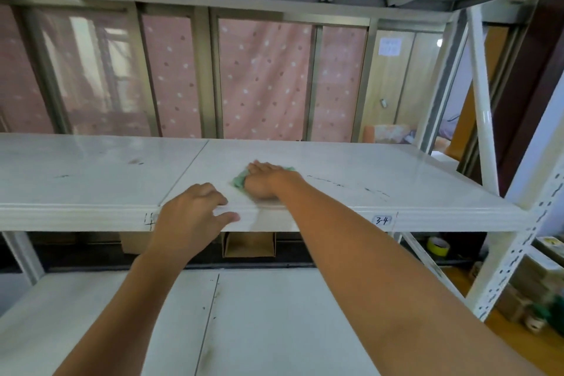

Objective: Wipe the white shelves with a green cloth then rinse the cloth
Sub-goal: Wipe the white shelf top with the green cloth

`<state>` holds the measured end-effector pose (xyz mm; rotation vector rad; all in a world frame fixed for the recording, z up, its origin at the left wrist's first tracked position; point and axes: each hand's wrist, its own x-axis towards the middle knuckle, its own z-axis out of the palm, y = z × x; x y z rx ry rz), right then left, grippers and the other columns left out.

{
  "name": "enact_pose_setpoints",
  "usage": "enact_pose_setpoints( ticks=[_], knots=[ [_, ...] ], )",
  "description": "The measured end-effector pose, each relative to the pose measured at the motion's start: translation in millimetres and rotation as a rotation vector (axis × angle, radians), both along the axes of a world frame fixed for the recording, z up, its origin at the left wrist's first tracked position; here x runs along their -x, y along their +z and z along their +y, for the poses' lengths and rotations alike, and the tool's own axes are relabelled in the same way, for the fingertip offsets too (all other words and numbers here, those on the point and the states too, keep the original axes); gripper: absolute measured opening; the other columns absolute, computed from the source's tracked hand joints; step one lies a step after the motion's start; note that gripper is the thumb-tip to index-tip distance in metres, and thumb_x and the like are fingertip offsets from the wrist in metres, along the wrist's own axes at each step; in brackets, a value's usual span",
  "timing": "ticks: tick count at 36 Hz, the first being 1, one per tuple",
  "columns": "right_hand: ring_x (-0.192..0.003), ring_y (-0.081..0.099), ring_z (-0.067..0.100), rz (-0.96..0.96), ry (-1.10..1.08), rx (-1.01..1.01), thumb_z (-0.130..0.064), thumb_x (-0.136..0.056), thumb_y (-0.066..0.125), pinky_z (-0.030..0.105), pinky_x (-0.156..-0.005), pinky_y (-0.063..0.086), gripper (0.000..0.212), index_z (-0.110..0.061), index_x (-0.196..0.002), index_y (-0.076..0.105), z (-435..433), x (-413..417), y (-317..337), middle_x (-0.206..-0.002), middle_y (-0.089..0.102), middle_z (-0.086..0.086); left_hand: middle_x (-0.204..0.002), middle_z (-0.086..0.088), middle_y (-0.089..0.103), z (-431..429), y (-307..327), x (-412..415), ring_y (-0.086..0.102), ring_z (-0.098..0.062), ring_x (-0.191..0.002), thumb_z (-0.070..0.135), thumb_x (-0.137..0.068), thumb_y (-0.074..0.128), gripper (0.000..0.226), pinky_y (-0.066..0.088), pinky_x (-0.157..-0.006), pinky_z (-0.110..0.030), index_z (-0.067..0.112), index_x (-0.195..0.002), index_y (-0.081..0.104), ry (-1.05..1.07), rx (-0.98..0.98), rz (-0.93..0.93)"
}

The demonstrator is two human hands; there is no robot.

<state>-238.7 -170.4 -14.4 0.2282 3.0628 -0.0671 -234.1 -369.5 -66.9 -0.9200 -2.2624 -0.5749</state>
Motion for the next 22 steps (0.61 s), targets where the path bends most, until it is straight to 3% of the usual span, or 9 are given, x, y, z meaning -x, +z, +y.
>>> enact_pose_setpoints(
  ticks=[4,9,16,19,22],
  knots=[
    [-0.153,0.005,0.025,-0.011,-0.055,-0.014,-0.044,-0.104,0.014,0.049,-0.122,0.006,0.065,-0.013,-0.160,0.003,14.9,-11.3,1.2,-0.167,-0.002,0.007,-0.090,0.004,0.071,-3.4,-4.0,0.7,0.068,-0.021,-0.085,0.037,-0.071,0.089,0.029,0.051,-0.067,-0.031,0.014,-0.085,0.079,-0.037,-0.043,0.029],
    [-0.153,0.005,0.025,-0.033,-0.109,-0.041,-0.044,-0.103,0.014,0.052,-0.122,0.007,0.067,-0.010,-0.159,0.001,1.6,4.0,1.2,-0.167,-0.004,0.007,-0.087,0.000,0.071,-20.5,-1.4,5.8,0.067,-0.022,-0.079,0.036,-0.074,0.086,0.027,0.054,-0.063,-0.033,0.012,-0.080,0.077,-0.067,-0.055,0.083],
    [-0.153,0.000,0.019,-0.048,0.131,-0.090,-0.045,-0.105,0.013,0.052,-0.122,0.001,0.064,-0.017,-0.160,-0.003,-76.2,46.4,6.8,-0.167,-0.009,-0.002,-0.074,0.002,0.070,-41.6,-2.0,22.9,0.066,-0.020,-0.068,0.047,-0.059,0.093,0.039,0.048,-0.057,-0.026,0.013,-0.070,0.077,0.034,-0.085,0.063],
    [-0.153,-0.001,0.017,-0.045,0.227,-0.039,-0.047,-0.105,0.018,0.044,-0.122,-0.001,0.065,-0.019,-0.160,-0.002,-94.3,71.1,3.2,-0.167,-0.009,-0.003,-0.068,0.005,0.069,-40.6,2.1,30.5,0.064,-0.020,-0.061,0.056,-0.062,0.089,0.041,0.048,-0.055,-0.027,0.018,-0.061,0.073,0.051,-0.066,0.061],
    [-0.153,-0.004,0.018,-0.073,0.255,-0.022,-0.045,-0.105,0.019,0.042,-0.123,-0.001,0.064,-0.019,-0.160,-0.003,-97.1,92.0,4.1,-0.166,-0.011,-0.002,-0.060,0.017,0.055,-39.0,8.9,36.3,0.053,-0.015,-0.058,0.060,-0.062,0.086,0.041,0.038,-0.058,-0.026,0.025,-0.054,0.067,0.089,-0.057,0.005]
  ],
)
